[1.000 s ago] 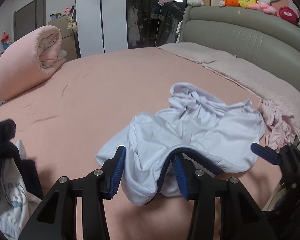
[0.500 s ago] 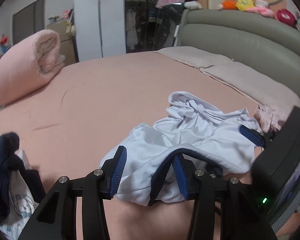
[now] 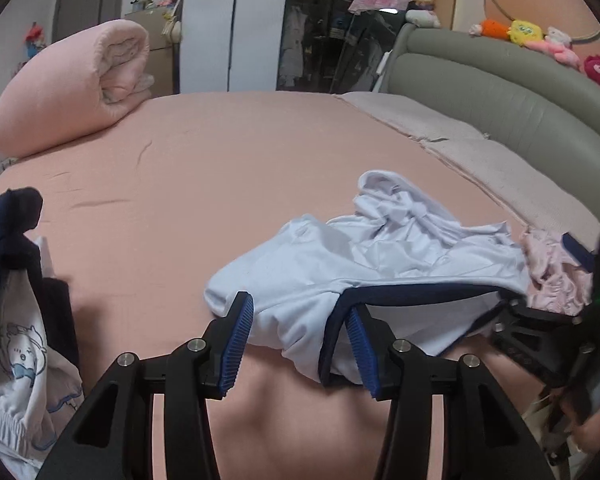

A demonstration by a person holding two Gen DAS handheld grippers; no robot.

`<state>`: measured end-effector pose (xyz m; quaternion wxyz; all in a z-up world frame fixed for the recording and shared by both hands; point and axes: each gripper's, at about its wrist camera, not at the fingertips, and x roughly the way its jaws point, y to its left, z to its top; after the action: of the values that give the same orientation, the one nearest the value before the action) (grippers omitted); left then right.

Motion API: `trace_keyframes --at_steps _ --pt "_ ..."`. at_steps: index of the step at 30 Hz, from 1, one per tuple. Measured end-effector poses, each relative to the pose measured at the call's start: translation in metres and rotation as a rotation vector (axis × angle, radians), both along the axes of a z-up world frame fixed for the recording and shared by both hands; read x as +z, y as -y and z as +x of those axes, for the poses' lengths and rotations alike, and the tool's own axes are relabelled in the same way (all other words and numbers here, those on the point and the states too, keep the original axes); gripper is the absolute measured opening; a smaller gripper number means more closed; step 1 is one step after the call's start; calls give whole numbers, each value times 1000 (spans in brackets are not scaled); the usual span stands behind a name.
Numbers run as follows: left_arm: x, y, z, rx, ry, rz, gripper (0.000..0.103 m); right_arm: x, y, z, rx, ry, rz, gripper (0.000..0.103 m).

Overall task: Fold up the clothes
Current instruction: 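Grasp the navy-trimmed hem of the white shirt with both grippers, then lift the white shirt by its hem with both grippers and shake it out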

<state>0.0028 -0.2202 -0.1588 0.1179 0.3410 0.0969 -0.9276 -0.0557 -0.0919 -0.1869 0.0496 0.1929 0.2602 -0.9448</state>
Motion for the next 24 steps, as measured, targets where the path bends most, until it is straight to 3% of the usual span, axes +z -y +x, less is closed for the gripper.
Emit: trace_keyframes --at_steps 5,10,13,21,24 --pt "-17 -1 -7 40 50 -37 45 24 2 14 67 -97 -33 101" --pt "-24 -2 -4 34 53 26 47 52 5 25 112 -207 -50 101" --pt "-23 -6 -6 43 59 12 57 62 8 28 137 -243 -45 101" --pt "-24 -12 -18 61 32 -6 58 82 3 27 152 -159 -117 101" --pt "-17 -15 -16 67 18 -18 51 81 -5 21 149 -107 -129 101"
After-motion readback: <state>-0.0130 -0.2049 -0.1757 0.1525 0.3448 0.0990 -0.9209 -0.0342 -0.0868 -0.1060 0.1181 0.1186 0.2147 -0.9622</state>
